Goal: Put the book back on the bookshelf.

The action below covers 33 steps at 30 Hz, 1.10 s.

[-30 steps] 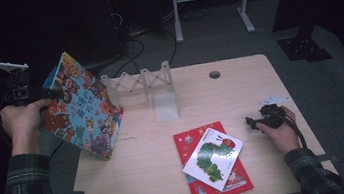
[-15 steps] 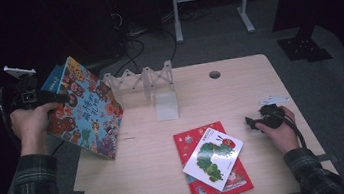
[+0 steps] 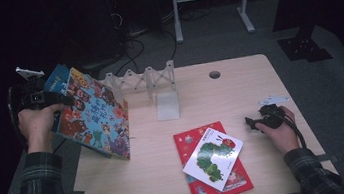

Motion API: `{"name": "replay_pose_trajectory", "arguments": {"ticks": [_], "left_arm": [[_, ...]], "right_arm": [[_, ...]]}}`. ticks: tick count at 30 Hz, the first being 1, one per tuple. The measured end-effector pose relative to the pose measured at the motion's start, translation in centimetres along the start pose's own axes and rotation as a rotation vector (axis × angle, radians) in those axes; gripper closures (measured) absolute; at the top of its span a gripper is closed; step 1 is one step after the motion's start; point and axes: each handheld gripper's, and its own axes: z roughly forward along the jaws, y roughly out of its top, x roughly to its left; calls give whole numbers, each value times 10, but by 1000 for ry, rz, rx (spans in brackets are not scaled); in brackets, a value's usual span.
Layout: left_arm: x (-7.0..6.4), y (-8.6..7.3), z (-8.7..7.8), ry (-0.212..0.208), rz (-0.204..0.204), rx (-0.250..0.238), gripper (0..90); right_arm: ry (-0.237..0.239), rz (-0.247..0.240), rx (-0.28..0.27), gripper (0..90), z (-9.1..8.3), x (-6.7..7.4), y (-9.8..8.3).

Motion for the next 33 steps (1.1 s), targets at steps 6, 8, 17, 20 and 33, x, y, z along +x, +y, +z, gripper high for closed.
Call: {"name": "replay_pose_trajectory", "arguments": {"ticks": [6, 8, 17, 20, 33], "left_arm": [[2, -3, -1, -3, 19, -7, 672], [1, -2, -3, 4, 32, -5, 657], [-3, 0, -27, -14, 68, -98, 621], [-7, 0, -30, -21, 89, -106, 605], [-38, -16, -22, -97, 180, -136, 448]], "right_arm": [[-1, -2, 0, 195, 0, 0, 0], [0, 0, 0, 195, 0, 0, 0], [0, -1, 0, 196, 0, 0, 0], [0, -3, 1, 195, 0, 0, 0], [10, 1, 0, 195, 0, 0, 0]]}}
